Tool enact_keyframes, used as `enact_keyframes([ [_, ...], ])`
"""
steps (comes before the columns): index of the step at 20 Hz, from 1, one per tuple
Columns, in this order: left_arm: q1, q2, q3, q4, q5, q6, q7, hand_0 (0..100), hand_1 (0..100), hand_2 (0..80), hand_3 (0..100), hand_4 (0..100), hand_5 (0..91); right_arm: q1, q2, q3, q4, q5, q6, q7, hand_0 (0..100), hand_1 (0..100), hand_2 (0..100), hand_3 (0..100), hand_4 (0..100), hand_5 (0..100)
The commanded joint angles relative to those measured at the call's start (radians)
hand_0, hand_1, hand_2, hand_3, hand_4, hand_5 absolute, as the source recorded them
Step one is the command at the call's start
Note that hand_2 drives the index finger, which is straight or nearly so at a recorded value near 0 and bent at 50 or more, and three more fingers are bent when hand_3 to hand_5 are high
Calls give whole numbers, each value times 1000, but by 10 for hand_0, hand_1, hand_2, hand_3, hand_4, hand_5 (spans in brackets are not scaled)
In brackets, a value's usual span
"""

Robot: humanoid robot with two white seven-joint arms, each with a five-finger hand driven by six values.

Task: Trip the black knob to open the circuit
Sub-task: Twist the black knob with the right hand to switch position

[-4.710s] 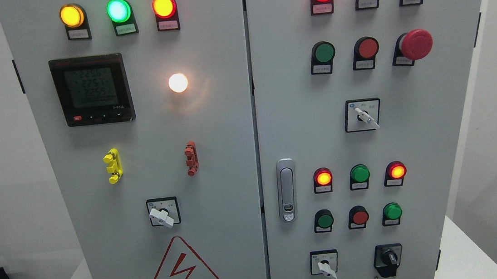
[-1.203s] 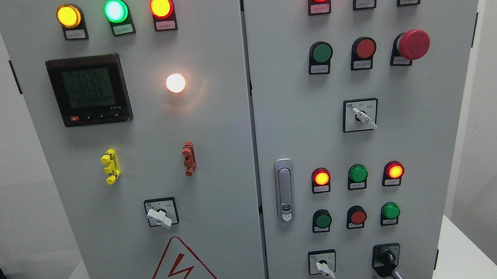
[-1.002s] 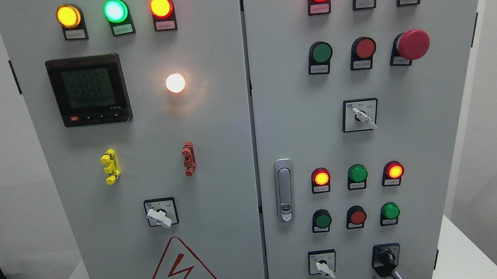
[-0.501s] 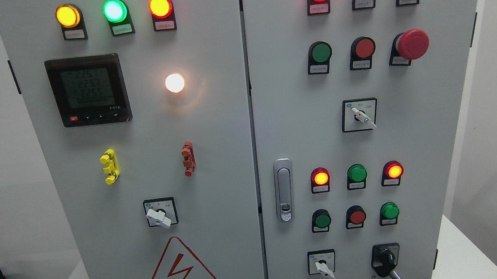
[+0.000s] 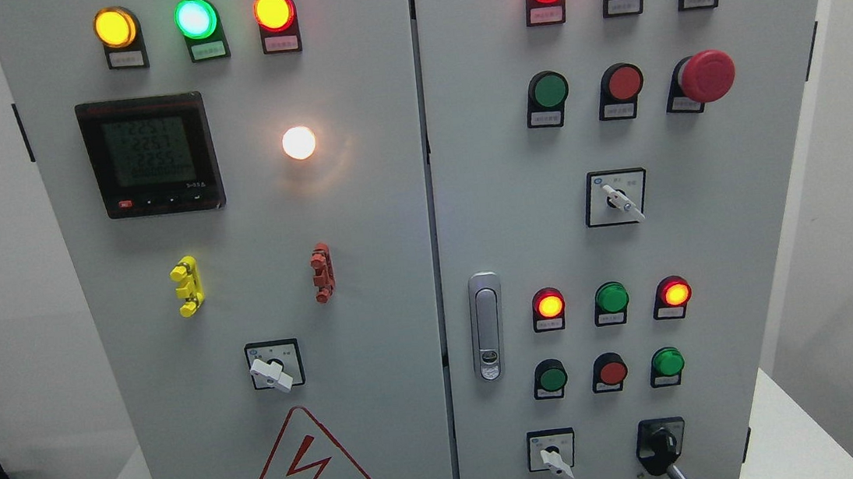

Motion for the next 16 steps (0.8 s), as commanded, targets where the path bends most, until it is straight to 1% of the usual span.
enact_keyframes([
  [1, -2, 0, 1, 0, 2, -2, 0, 120, 389, 0, 0, 0, 0, -21, -1, 38, -37, 3, -16, 24, 631, 745, 0, 1000, 983, 913],
  [16, -2, 0, 1, 0, 2, -2, 0, 120, 389, 0, 0, 0, 0, -27, -1, 52, -37, 3, -17, 24, 637, 741, 0, 1000, 982, 913],
])
